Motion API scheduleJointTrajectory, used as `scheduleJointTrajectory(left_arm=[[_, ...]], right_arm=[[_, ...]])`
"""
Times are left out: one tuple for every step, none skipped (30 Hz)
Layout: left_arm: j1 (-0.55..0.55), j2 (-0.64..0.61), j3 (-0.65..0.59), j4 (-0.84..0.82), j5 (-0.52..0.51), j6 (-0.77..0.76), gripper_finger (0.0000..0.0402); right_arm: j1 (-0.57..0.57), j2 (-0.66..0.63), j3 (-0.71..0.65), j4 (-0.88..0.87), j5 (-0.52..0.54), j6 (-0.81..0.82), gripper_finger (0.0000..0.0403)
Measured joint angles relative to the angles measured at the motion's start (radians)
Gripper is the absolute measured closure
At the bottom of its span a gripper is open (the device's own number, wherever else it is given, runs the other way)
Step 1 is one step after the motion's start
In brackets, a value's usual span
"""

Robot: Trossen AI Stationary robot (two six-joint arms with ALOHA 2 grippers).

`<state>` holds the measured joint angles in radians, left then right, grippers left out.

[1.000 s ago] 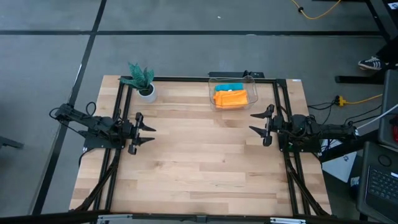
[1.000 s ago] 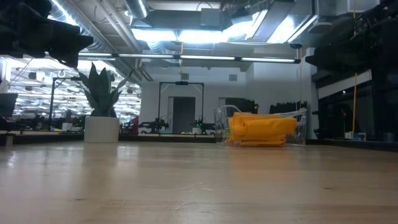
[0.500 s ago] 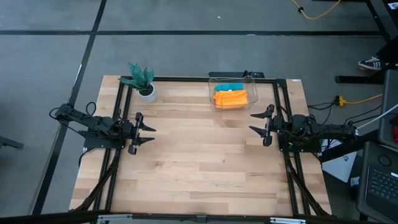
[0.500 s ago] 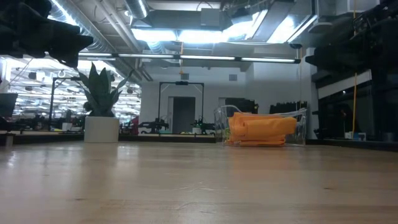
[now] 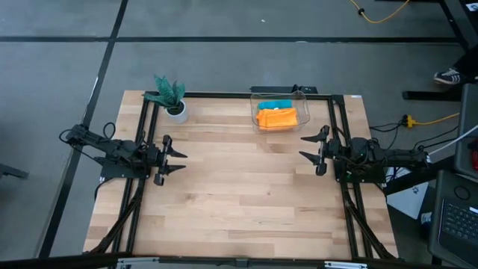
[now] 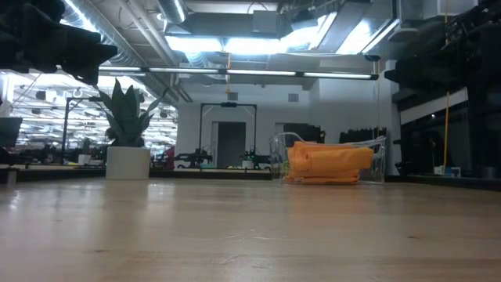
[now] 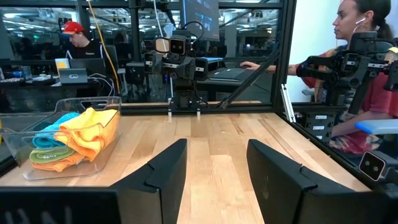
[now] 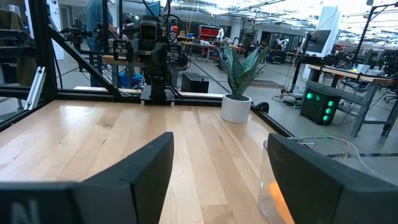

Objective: Fold microfiber towels
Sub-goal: Return to Home Position

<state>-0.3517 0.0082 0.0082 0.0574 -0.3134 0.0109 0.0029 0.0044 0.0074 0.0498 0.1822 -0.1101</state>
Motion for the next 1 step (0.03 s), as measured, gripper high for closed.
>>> scheduleJointTrajectory(left_arm=[[0.000, 0.000, 0.000, 0.000, 0.000, 0.000, 0.0240]], right_arm=[[0.000, 0.000, 0.000, 0.000, 0.000, 0.000, 0.0142]])
